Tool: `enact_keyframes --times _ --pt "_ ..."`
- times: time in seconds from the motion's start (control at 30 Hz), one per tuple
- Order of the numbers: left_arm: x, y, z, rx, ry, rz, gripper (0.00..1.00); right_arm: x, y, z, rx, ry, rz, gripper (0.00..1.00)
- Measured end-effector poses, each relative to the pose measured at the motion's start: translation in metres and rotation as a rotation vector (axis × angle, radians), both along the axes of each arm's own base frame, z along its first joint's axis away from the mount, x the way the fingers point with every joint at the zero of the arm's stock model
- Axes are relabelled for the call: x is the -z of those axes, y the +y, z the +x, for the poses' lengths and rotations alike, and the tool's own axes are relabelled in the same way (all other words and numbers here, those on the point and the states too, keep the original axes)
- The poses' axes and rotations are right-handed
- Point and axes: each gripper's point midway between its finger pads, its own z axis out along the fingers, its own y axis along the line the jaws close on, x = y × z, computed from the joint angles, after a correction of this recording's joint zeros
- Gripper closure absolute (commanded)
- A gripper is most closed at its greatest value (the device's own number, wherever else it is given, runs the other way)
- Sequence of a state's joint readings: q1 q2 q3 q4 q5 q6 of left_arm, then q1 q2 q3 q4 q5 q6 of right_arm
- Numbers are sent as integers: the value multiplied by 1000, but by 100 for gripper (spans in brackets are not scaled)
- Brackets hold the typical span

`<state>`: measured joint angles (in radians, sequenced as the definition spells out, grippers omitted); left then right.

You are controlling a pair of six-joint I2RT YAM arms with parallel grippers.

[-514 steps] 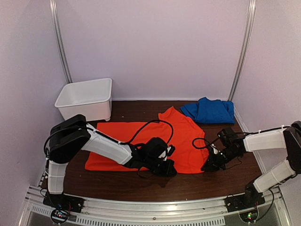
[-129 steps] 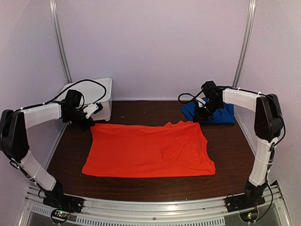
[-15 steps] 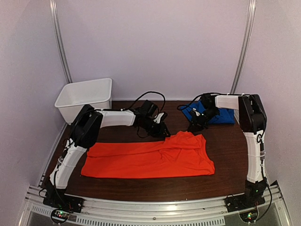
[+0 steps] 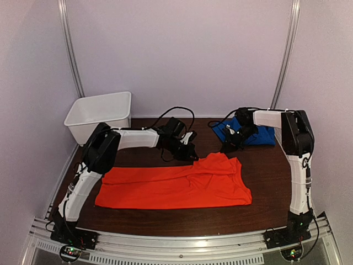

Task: Fold and stack the mixed laundry pile
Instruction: Adjust the rectangle-folded T-shirt at the center of the board.

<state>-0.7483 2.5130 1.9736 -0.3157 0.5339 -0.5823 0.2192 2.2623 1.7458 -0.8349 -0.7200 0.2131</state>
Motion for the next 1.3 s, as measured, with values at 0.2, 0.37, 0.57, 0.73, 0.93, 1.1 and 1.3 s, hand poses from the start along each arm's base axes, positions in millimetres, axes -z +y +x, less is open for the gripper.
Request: enact_keyframes --times 0.2,0.37,0.57,0.73,0.93,1.1,1.3 --pt "-29 3 -2 38 -78 -18 100 -48 0 -10 -3 -89 36 100" --pt "-82 1 -16 106 -203 -63 100 -82 -5 -37 -4 -150 56 100" --pt "-106 -14 -64 249 -314 -80 100 -74 -13 -78 -5 -119 56 100" --pt "-71 -21 -118 380 -325 -14 100 -60 -20 -107 -4 -74 46 100" --pt "-31 -13 -151 449 -329 58 100 -67 -22 -137 -15 -73 61 100" --pt "-31 1 -153 437 -371 47 100 -72 -13 -157 -53 -72 87 100" --pt "-51 3 -154 461 -445 4 100 -52 -8 -192 -83 1 73 100"
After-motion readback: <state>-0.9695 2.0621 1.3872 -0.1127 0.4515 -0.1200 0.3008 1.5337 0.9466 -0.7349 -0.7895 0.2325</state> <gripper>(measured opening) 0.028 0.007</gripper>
